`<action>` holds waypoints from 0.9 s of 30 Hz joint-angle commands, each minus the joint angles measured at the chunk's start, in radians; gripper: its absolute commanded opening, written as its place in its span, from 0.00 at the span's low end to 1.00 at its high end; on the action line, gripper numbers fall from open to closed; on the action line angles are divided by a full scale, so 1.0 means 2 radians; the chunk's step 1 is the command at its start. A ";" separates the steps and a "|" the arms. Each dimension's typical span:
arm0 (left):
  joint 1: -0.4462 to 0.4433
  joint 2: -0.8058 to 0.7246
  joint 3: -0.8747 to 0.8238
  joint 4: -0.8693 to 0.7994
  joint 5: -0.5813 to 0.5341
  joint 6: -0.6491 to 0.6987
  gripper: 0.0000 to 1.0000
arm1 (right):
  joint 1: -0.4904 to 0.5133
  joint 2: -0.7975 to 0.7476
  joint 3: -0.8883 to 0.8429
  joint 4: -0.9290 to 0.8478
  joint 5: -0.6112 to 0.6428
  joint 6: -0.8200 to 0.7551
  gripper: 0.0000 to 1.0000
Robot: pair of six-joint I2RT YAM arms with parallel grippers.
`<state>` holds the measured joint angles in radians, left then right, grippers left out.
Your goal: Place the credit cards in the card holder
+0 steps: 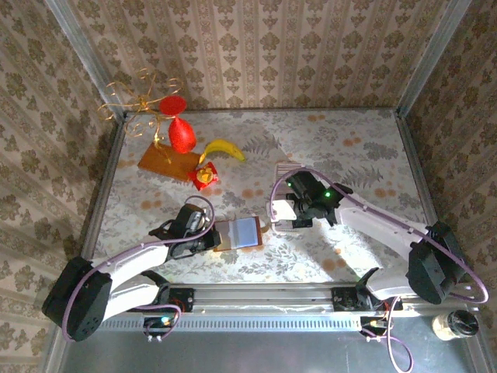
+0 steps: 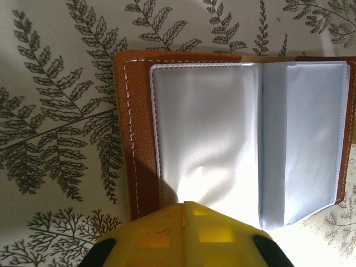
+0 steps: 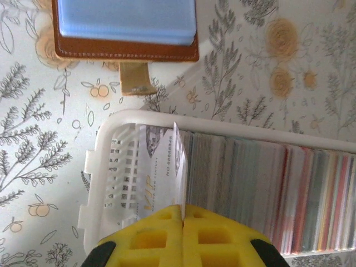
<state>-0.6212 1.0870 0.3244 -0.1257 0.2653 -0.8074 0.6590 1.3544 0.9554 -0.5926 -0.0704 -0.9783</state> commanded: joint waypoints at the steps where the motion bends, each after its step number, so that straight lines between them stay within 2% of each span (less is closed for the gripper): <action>1: -0.002 0.003 -0.010 -0.003 0.002 0.013 0.07 | 0.003 -0.016 0.039 -0.062 -0.033 0.052 0.00; 5: -0.002 -0.003 -0.014 -0.004 0.002 0.010 0.09 | 0.013 -0.022 0.086 -0.085 -0.035 0.207 0.00; 9: -0.003 -0.012 -0.017 -0.006 -0.001 0.007 0.14 | 0.028 -0.025 0.100 -0.051 -0.061 0.422 0.00; 11: -0.003 -0.018 -0.016 -0.012 -0.001 0.006 0.20 | 0.036 -0.024 0.094 -0.024 -0.072 0.531 0.00; 13: -0.002 -0.027 -0.013 -0.021 -0.003 0.004 0.32 | 0.043 -0.022 0.074 0.021 -0.087 0.660 0.00; 15: -0.002 -0.037 -0.010 -0.028 -0.007 -0.002 0.42 | 0.056 -0.021 0.044 0.081 -0.102 0.754 0.00; 16: -0.002 -0.043 -0.009 -0.029 -0.008 -0.004 0.44 | 0.066 -0.019 0.028 0.108 -0.096 0.793 0.00; 19: 0.000 -0.057 -0.002 -0.041 -0.012 -0.010 0.46 | 0.085 -0.003 0.008 0.136 -0.069 0.865 0.00; 27: 0.004 -0.106 0.012 -0.080 -0.021 -0.002 0.46 | 0.116 0.071 0.000 0.186 -0.052 0.924 0.00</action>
<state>-0.6205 0.9039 0.3260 -0.2295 0.2489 -0.8150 0.8822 1.4635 0.9661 -0.2932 -0.2070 0.7464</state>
